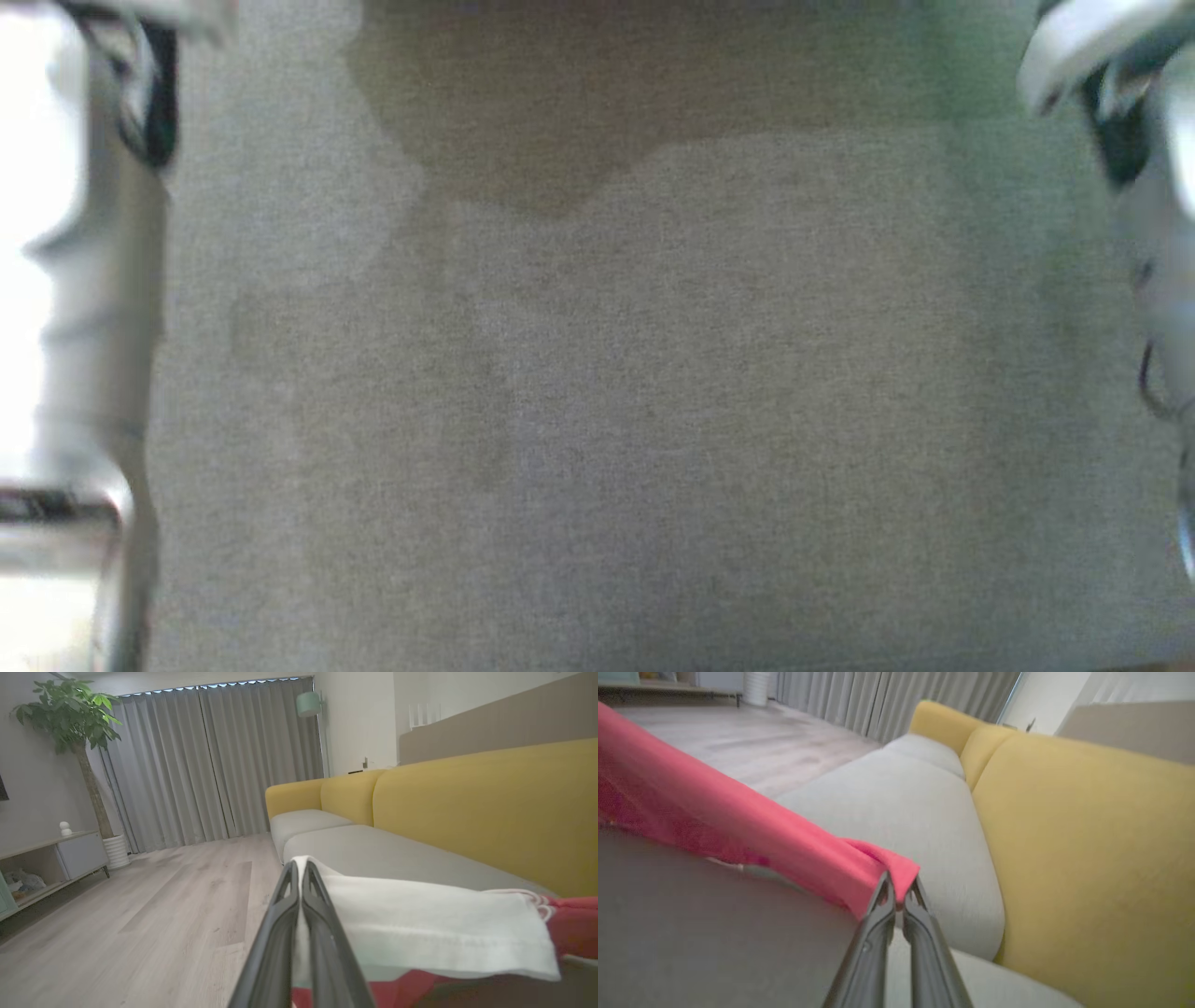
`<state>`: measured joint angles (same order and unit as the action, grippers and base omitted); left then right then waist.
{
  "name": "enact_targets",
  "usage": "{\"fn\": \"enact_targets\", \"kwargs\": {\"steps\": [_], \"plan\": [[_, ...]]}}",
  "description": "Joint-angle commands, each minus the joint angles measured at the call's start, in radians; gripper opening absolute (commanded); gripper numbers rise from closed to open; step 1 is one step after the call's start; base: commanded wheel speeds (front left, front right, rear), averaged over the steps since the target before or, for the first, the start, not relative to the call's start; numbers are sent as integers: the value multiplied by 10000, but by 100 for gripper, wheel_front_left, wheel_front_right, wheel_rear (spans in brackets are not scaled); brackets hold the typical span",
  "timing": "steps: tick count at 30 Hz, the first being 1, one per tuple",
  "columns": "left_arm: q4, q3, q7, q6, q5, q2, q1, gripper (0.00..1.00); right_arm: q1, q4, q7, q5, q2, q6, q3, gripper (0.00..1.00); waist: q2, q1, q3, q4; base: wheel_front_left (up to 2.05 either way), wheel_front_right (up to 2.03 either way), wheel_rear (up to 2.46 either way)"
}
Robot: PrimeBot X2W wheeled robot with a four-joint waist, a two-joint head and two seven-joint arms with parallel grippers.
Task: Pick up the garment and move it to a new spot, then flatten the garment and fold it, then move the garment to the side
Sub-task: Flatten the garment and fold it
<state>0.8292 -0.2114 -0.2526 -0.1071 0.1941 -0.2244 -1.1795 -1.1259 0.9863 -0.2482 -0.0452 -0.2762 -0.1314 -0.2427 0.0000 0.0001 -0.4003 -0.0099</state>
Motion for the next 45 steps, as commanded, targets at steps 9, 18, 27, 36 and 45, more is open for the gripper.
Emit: {"fn": "enact_targets", "kwargs": {"steps": [9, 18, 27, 36, 45], "plan": [[-1841, -315, -89, -88, -170, -519, 3783, 0, 1773, 838, 49, 1476, -405, 7, -2440, 0, 0, -1, 1121, 8, 0, 0, 0], [-3129, -1646, 976, -228, 413, -1422, 6331, 0, 3435, -655, 1507, 4596, -1627, 7, -5386, 0, 0, -1, 2447, -34, 0, 0, 0], [-5631, -2213, 2303, -227, 1325, -2620, 8238, 0, 4416, -3244, 3006, 7096, -3586, 7, -7385, 0, 0, -1, 3374, -156, 0, 0, 0], [-7917, -2284, 3074, 293, 1519, -3243, 10114, 0, 5558, -5582, 4135, 9202, -5033, 7, -8099, 0, 0, -1, 4089, -171, 0, 0, 0], [-9362, -2211, 3456, 758, 1537, -3663, 11112, 0, 6191, -6648, 4550, 9466, -5650, 7, -7759, 0, 0, -1, 4153, -112, 0, 0, 0]]}}
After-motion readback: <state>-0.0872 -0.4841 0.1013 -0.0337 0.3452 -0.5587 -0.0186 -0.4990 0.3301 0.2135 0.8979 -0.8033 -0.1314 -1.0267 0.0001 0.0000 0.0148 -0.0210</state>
